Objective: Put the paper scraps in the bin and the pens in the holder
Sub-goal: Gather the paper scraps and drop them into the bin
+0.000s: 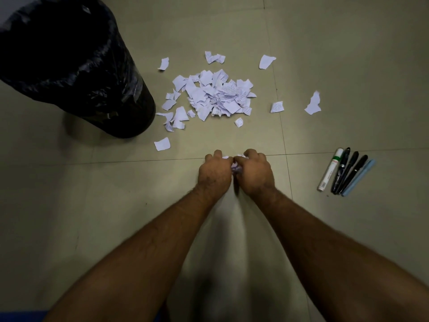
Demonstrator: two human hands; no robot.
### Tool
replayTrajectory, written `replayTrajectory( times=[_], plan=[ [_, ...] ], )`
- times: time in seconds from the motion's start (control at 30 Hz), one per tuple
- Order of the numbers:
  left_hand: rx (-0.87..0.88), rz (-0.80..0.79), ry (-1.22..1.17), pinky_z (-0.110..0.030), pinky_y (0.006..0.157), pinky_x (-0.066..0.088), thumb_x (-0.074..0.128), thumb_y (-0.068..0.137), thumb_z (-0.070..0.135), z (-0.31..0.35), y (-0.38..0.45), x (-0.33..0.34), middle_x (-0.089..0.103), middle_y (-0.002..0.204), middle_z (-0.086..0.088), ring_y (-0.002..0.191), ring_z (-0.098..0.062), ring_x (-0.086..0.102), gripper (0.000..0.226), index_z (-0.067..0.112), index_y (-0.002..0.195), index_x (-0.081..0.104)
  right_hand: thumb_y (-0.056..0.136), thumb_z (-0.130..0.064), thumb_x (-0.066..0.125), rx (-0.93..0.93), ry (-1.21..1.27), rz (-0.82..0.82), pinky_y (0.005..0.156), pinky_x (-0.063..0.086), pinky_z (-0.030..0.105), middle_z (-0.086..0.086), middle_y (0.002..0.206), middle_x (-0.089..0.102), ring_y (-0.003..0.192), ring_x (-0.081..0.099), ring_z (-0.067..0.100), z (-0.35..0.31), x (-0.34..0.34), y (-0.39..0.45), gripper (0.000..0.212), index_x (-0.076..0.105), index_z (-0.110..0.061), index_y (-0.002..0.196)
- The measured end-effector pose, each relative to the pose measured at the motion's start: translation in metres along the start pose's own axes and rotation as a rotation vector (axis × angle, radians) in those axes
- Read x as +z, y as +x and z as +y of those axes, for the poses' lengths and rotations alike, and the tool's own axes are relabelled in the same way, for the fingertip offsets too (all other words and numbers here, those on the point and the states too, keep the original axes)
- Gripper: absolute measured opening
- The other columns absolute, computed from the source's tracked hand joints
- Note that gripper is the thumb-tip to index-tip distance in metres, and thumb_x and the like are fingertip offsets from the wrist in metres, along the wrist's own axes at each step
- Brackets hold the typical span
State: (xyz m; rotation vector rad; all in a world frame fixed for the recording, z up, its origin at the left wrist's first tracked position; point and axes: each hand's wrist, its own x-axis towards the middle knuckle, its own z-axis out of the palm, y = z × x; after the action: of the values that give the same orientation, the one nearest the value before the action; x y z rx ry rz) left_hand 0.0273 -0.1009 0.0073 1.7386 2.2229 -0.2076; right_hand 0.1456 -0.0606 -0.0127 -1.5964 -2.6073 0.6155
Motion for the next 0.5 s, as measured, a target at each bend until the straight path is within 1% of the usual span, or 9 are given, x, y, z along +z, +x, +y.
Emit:
replayTrajectory(
  times=[0.1,0.17,0.23,0.3,0.37,0.4,0.43,0.47,0.5],
  plan=[
    [-0.002,-0.020,-0.064,-0.030,0.074,0.049,0.070,0.083,0.023,0.002,0.001,0.001,0.053,0.121,-0.005,0.109,-0.026,0.054,0.037,0.025,0.120,0.063,0.094,-0.024,0.054,0.041,0.074,0.030,0.077,0.050,0.035,0.008,0.108,0.059,0.100,0.054,0.029,-0.004,0.007,-0.001,0.024,0.069,-0.019,0.112],
    [-0.004,-0.014,-0.111,-0.030,0.074,0.049,0.068,0.083,0.030,0.001,0.001,0.003,0.057,0.115,-0.006,0.103,-0.026,0.057,0.030,0.023,0.112,0.067,0.085,-0.017,0.061,0.078,0.125,0.016,0.069,0.049,0.032,0.008,0.098,0.059,0.094,0.056,0.028,-0.005,0.008,0.000,0.019,0.071,-0.016,0.101],
    [-0.028,-0.023,-0.179,-0.032,0.075,0.048,0.065,0.086,0.035,-0.003,0.005,0.006,0.059,0.110,-0.009,0.098,-0.028,0.059,0.027,0.018,0.105,0.069,0.081,-0.013,0.061,0.107,0.177,0.007,0.065,0.043,0.029,0.009,0.093,0.061,0.087,0.060,0.029,-0.007,0.008,0.001,0.018,0.073,-0.014,0.094],
    [-0.089,-0.076,-0.286,-0.032,0.078,0.046,0.066,0.087,0.034,-0.006,0.011,0.000,0.063,0.107,-0.013,0.094,-0.030,0.061,0.029,0.012,0.104,0.070,0.082,-0.011,0.059,0.161,0.287,-0.002,0.065,0.038,0.027,0.011,0.093,0.067,0.085,0.062,0.029,-0.009,0.007,0.003,0.019,0.075,-0.013,0.093],
    [-0.162,-0.166,-0.394,-0.031,0.084,0.046,0.071,0.085,0.024,-0.008,0.014,-0.013,0.068,0.105,-0.016,0.090,-0.029,0.063,0.026,0.005,0.103,0.071,0.082,-0.010,0.061,0.235,0.439,0.002,0.068,0.043,0.027,0.011,0.090,0.073,0.086,0.065,0.029,-0.012,0.006,0.006,0.018,0.077,-0.013,0.090],
    [-0.210,-0.183,-0.444,-0.032,0.083,0.049,0.073,0.083,0.016,-0.010,0.015,-0.018,0.070,0.101,-0.017,0.089,-0.029,0.065,0.021,0.002,0.098,0.072,0.082,-0.011,0.062,0.291,0.498,0.016,0.071,0.047,0.027,0.010,0.090,0.074,0.086,0.066,0.029,-0.013,0.005,0.007,0.017,0.077,-0.013,0.089],
    [-0.281,-0.184,-0.495,-0.033,0.078,0.051,0.072,0.081,0.009,-0.013,0.017,-0.022,0.071,0.094,-0.016,0.084,-0.027,0.067,0.011,0.002,0.090,0.072,0.083,-0.013,0.063,0.365,0.550,0.044,0.073,0.048,0.027,0.010,0.091,0.075,0.088,0.068,0.029,-0.015,0.002,0.008,0.016,0.078,-0.014,0.090],
    [-0.343,-0.135,-0.548,-0.033,0.070,0.052,0.070,0.081,0.003,-0.017,0.017,-0.026,0.071,0.088,-0.015,0.077,-0.025,0.067,0.004,0.005,0.083,0.072,0.085,-0.017,0.065,0.448,0.594,0.076,0.074,0.048,0.025,0.009,0.093,0.076,0.090,0.068,0.028,-0.015,0.000,0.010,0.015,0.078,-0.015,0.092],
    [-0.404,-0.072,-0.591,-0.033,0.068,0.052,0.067,0.080,0.001,-0.023,0.019,-0.029,0.072,0.089,-0.014,0.077,-0.025,0.066,0.010,0.008,0.083,0.073,0.085,-0.021,0.067,0.525,0.645,0.094,0.075,0.047,0.024,0.009,0.095,0.076,0.092,0.068,0.028,-0.016,-0.003,0.013,0.015,0.078,-0.015,0.094]
  ],
)
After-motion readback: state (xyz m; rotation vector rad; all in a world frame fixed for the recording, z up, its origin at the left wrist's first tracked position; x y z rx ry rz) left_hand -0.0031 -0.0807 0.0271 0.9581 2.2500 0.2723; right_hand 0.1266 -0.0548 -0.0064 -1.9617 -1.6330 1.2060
